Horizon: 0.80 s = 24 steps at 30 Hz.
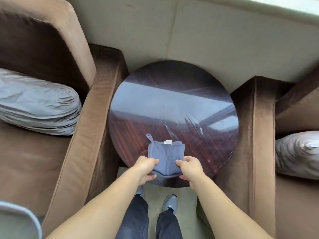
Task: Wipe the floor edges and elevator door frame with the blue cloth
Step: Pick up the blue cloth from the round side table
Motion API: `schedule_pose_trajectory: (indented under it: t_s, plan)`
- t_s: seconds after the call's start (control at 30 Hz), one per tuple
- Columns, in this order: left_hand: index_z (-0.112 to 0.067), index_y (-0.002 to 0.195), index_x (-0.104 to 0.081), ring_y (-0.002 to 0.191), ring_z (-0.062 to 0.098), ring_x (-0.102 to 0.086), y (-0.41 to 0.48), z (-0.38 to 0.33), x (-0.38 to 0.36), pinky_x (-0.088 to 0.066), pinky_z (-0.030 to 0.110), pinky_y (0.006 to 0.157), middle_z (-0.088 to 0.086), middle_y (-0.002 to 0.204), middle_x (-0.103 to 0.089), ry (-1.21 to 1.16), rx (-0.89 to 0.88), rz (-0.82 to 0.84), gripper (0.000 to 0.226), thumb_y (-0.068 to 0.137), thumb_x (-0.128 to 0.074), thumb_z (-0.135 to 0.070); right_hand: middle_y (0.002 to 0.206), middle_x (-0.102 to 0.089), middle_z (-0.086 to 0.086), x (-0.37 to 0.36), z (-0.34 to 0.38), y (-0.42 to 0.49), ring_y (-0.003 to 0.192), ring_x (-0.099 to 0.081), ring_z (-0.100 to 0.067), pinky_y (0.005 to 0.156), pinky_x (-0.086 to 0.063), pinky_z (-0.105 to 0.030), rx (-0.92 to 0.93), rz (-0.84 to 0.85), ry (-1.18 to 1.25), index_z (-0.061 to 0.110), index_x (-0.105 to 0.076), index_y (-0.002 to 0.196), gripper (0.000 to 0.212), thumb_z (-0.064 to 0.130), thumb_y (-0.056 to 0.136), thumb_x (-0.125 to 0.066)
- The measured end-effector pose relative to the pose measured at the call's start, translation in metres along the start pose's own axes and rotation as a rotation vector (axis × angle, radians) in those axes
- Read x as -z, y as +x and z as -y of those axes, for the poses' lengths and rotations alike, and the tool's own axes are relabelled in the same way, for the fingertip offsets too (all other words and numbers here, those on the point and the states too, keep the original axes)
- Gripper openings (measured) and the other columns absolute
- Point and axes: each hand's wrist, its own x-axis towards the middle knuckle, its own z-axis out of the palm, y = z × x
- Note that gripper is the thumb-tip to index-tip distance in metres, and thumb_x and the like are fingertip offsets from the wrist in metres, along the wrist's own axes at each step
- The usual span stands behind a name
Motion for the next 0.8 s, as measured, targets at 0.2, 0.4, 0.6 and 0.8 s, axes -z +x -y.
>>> schedule_pose_trajectory:
  t_s: [0.2,0.4,0.6,0.8]
  plan:
    - [-0.011,0.091,-0.055,0.075,0.022,-0.054,-0.076,0.019,0.039,-0.044,0.029,0.058,0.012,0.092,-0.06,0.012,-0.093,-0.061,0.006,0.088,-0.06,-0.011,0.075,-0.059,-0.008,0.01,0.016,-0.068,0.07,-0.053,-0.022,0.064,-0.049,-0.037,0.178,0.015,-0.245,0.01,-0.059,0.075,0.01,0.018,0.081,-0.062]
    - [-0.014,0.088,-0.052,0.075,0.019,-0.055,-0.185,0.073,0.091,-0.044,0.029,0.059,0.006,0.085,-0.06,-0.292,-0.254,-0.189,0.015,0.087,-0.062,-0.003,0.066,-0.062,0.0,-0.019,0.026,-0.153,0.068,-0.059,-0.02,0.063,-0.053,-0.034,0.474,0.185,-0.398,0.015,-0.062,0.069,0.01,0.015,0.078,-0.065]
    - [-0.011,0.099,-0.062,0.078,0.022,-0.06,-0.276,0.155,0.156,-0.045,0.03,0.064,0.008,0.091,-0.066,-0.622,-0.352,-0.29,0.017,0.084,-0.066,-0.005,0.1,-0.069,-0.002,-0.069,0.014,-0.252,0.095,-0.066,-0.022,0.089,-0.054,-0.038,0.724,0.326,-0.466,0.021,-0.066,0.1,0.026,0.016,0.075,-0.074]
    - [-0.017,0.081,-0.055,0.041,0.015,-0.05,-0.347,0.262,0.215,-0.041,0.024,0.05,0.001,0.051,-0.056,-0.866,-0.327,-0.227,0.011,0.078,-0.06,-0.008,0.097,-0.07,-0.002,-0.138,-0.026,-0.347,0.091,-0.064,-0.018,0.078,-0.046,-0.023,0.981,0.496,-0.699,0.021,-0.072,0.104,0.028,0.016,0.077,-0.073]
